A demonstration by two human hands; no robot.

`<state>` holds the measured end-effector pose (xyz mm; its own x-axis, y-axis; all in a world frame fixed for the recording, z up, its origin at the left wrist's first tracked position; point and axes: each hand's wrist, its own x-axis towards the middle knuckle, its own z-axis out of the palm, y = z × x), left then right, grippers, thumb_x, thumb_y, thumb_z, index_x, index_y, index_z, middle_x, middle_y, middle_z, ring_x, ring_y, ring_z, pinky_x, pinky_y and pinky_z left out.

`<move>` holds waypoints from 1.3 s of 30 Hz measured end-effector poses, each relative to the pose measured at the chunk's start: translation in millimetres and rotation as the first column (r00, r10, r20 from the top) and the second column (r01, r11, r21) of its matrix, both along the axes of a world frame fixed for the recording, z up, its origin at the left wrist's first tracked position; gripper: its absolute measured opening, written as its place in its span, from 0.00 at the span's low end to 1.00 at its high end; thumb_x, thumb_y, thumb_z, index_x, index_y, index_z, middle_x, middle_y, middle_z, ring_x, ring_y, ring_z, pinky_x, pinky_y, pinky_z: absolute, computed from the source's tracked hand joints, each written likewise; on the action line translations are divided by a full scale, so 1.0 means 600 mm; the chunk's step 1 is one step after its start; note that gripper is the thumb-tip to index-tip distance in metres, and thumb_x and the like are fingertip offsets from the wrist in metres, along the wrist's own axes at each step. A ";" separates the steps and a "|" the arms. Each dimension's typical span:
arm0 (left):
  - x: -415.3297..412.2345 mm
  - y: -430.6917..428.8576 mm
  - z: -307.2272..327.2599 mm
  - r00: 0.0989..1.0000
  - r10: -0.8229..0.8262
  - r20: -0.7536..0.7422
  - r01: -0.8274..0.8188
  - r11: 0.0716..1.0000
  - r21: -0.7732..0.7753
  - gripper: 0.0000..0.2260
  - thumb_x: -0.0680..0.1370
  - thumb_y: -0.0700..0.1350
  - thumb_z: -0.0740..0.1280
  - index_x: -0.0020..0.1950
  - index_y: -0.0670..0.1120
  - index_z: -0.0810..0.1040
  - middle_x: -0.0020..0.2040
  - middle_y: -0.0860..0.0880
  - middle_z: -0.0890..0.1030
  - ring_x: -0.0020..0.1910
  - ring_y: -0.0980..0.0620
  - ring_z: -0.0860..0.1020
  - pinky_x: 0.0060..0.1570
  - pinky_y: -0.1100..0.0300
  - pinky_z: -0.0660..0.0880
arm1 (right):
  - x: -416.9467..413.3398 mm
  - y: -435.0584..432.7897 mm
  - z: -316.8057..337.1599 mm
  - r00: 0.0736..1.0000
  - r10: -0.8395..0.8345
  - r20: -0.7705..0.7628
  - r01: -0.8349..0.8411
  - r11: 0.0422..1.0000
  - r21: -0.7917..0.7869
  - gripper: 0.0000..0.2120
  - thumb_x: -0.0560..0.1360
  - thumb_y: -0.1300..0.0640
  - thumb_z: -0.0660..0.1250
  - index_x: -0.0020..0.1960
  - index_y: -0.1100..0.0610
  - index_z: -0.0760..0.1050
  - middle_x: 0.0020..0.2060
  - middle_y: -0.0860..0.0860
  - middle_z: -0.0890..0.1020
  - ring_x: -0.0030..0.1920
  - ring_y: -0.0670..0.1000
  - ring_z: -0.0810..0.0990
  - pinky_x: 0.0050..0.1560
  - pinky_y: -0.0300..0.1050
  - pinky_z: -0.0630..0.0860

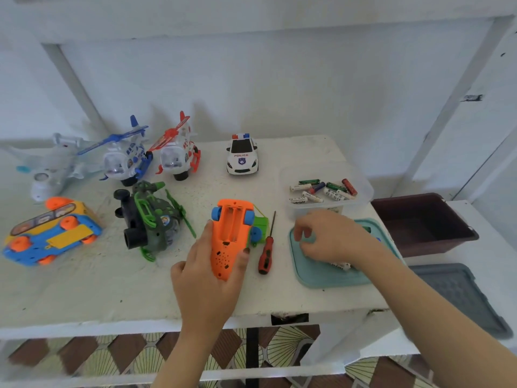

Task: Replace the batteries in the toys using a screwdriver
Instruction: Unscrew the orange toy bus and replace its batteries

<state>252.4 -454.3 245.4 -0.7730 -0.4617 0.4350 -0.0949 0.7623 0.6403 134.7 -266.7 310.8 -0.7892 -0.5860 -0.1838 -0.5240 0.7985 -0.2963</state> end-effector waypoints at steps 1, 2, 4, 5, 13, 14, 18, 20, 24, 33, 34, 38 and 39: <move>0.003 -0.001 -0.002 1.000 -0.027 -0.010 0.027 0.999 0.025 0.35 0.74 0.66 0.57 0.72 0.43 0.71 0.55 0.45 0.82 0.42 0.50 0.77 0.47 0.48 0.73 | 0.000 0.003 0.001 1.000 0.020 0.020 -0.021 1.000 0.021 0.07 0.73 0.54 0.64 0.51 0.47 0.74 0.48 0.44 0.73 0.50 0.47 0.72 0.46 0.42 0.68; 0.005 -0.002 -0.003 0.998 -0.050 -0.026 0.052 0.997 0.049 0.34 0.74 0.65 0.57 0.73 0.44 0.70 0.57 0.46 0.81 0.43 0.51 0.76 0.46 0.49 0.75 | 0.000 0.005 0.001 0.999 0.036 0.025 -0.037 0.998 0.052 0.07 0.73 0.54 0.65 0.51 0.47 0.73 0.48 0.44 0.73 0.51 0.47 0.72 0.47 0.42 0.69; 0.008 -0.006 -0.004 0.995 -0.088 -0.052 0.093 0.989 0.117 0.33 0.73 0.64 0.58 0.74 0.46 0.68 0.62 0.51 0.77 0.46 0.59 0.75 0.45 0.65 0.73 | 0.000 0.007 0.001 0.999 0.039 0.022 -0.041 0.994 0.102 0.08 0.73 0.54 0.66 0.52 0.48 0.74 0.48 0.45 0.72 0.52 0.47 0.71 0.48 0.42 0.68; 0.008 -0.009 -0.006 0.993 -0.109 -0.052 0.117 0.979 0.166 0.34 0.73 0.64 0.59 0.74 0.48 0.67 0.62 0.54 0.76 0.45 0.62 0.75 0.42 0.71 0.71 | 0.000 0.008 0.001 0.999 0.031 0.021 -0.033 0.993 0.112 0.07 0.74 0.53 0.66 0.52 0.49 0.75 0.48 0.45 0.72 0.53 0.47 0.71 0.49 0.42 0.68; -0.001 -0.028 -0.017 0.933 -0.353 -0.073 0.342 0.800 0.494 0.44 0.66 0.65 0.71 0.76 0.61 0.51 0.68 0.67 0.65 0.69 0.58 0.69 0.60 0.63 0.72 | -0.001 0.006 -0.010 0.996 -0.062 -0.060 0.058 0.996 -0.075 0.07 0.80 0.52 0.60 0.57 0.52 0.71 0.49 0.47 0.79 0.44 0.47 0.74 0.44 0.42 0.67; -0.003 -0.029 -0.014 0.916 -0.392 -0.085 0.375 0.761 0.529 0.48 0.65 0.66 0.72 0.77 0.59 0.49 0.69 0.68 0.65 0.69 0.59 0.69 0.61 0.62 0.73 | 0.000 0.002 -0.008 0.997 -0.064 -0.041 0.057 0.985 -0.163 0.07 0.80 0.52 0.60 0.58 0.50 0.70 0.47 0.45 0.79 0.40 0.45 0.73 0.42 0.41 0.67; -0.014 -0.031 0.002 0.851 -0.515 -0.108 0.489 0.699 0.521 0.46 0.68 0.54 0.74 0.77 0.56 0.47 0.66 0.68 0.71 0.64 0.62 0.74 0.56 0.66 0.76 | 0.006 -0.030 0.010 0.999 -0.037 0.003 0.033 0.843 -0.537 0.05 0.76 0.56 0.65 0.49 0.46 0.72 0.37 0.42 0.79 0.28 0.42 0.68 0.33 0.35 0.67; -0.018 -0.028 0.005 0.831 -0.541 -0.131 0.525 0.686 0.503 0.45 0.69 0.47 0.74 0.77 0.53 0.48 0.65 0.70 0.72 0.63 0.61 0.76 0.56 0.64 0.76 | 0.010 -0.051 0.017 0.998 -0.051 0.028 0.057 0.736 -0.674 0.05 0.75 0.58 0.67 0.46 0.48 0.74 0.36 0.44 0.81 0.26 0.42 0.67 0.30 0.31 0.66; -0.018 -0.022 0.001 0.819 -0.551 -0.162 0.550 0.672 0.496 0.47 0.70 0.37 0.74 0.79 0.46 0.47 0.66 0.63 0.75 0.62 0.57 0.78 0.57 0.63 0.76 | 0.018 -0.086 0.024 0.997 -0.054 0.059 0.080 0.610 -0.789 0.07 0.73 0.60 0.70 0.44 0.51 0.73 0.36 0.46 0.82 0.27 0.41 0.68 0.31 0.31 0.68; -0.016 -0.024 -0.003 0.837 -0.525 -0.155 0.535 0.723 0.437 0.48 0.72 0.40 0.76 0.80 0.51 0.46 0.73 0.59 0.68 0.67 0.54 0.75 0.61 0.60 0.75 | 0.018 -0.117 0.004 0.954 0.006 -0.300 -0.172 0.829 -0.532 0.04 0.75 0.55 0.67 0.48 0.53 0.74 0.42 0.44 0.78 0.38 0.41 0.69 0.39 0.40 0.66; -0.017 -0.024 -0.003 0.839 -0.524 -0.146 0.531 0.730 0.430 0.47 0.71 0.41 0.75 0.80 0.51 0.47 0.73 0.59 0.68 0.67 0.53 0.74 0.62 0.59 0.75 | 0.015 -0.118 0.000 0.945 -0.005 -0.328 -0.177 0.834 -0.522 0.04 0.74 0.55 0.68 0.49 0.53 0.75 0.45 0.46 0.77 0.42 0.42 0.69 0.42 0.40 0.66; -0.018 -0.023 -0.004 0.839 -0.527 -0.132 0.529 0.736 0.423 0.47 0.71 0.37 0.74 0.80 0.50 0.46 0.73 0.60 0.69 0.67 0.55 0.74 0.62 0.61 0.74 | 0.005 -0.121 -0.007 0.962 0.014 -0.273 -0.158 0.844 -0.512 0.09 0.75 0.55 0.67 0.54 0.53 0.76 0.52 0.48 0.76 0.50 0.45 0.70 0.48 0.40 0.66; -0.018 -0.024 -0.005 0.840 -0.526 -0.132 0.528 0.738 0.421 0.47 0.71 0.37 0.74 0.80 0.50 0.46 0.73 0.60 0.69 0.68 0.55 0.74 0.63 0.60 0.74 | 0.004 -0.121 -0.008 0.964 0.021 -0.264 -0.160 0.842 -0.515 0.09 0.75 0.55 0.67 0.55 0.53 0.76 0.52 0.48 0.77 0.50 0.46 0.71 0.49 0.40 0.66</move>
<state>241.6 -468.5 242.5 -0.9472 -0.1182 0.2981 0.2431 0.3417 0.9078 137.3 -339.5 306.1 -0.7062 -0.6095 0.3602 -0.6955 0.5019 -0.5142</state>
